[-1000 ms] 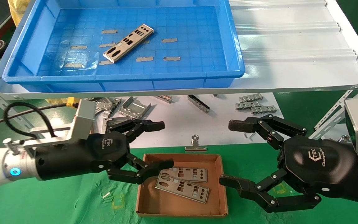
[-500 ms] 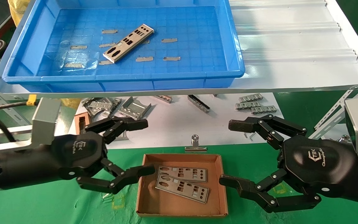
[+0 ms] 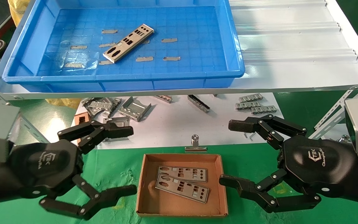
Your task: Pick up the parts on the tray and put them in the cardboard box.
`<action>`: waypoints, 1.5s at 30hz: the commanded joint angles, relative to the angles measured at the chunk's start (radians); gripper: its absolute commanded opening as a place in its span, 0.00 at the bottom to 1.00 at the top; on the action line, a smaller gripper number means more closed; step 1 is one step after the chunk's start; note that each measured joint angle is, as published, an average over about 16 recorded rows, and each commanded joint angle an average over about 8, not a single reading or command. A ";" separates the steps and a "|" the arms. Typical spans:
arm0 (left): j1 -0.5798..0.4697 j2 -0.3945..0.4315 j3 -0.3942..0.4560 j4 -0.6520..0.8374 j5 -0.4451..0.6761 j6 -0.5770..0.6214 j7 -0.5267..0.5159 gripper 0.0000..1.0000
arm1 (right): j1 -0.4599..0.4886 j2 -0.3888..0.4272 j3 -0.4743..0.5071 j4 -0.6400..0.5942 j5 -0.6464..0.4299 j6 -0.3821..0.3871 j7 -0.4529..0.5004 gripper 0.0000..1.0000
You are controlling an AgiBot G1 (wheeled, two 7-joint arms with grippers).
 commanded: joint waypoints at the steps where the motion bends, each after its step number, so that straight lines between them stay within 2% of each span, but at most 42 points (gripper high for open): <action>1: 0.014 -0.020 -0.015 -0.037 -0.005 -0.004 -0.014 1.00 | 0.000 0.000 0.000 0.000 0.000 0.000 0.000 1.00; 12: 0.058 -0.082 -0.063 -0.153 -0.023 -0.014 -0.052 1.00 | 0.000 0.000 0.000 0.000 0.000 0.000 0.000 1.00; 45: 0.046 -0.066 -0.049 -0.120 -0.017 -0.012 -0.045 1.00 | 0.000 0.000 0.000 0.000 0.000 0.000 0.000 1.00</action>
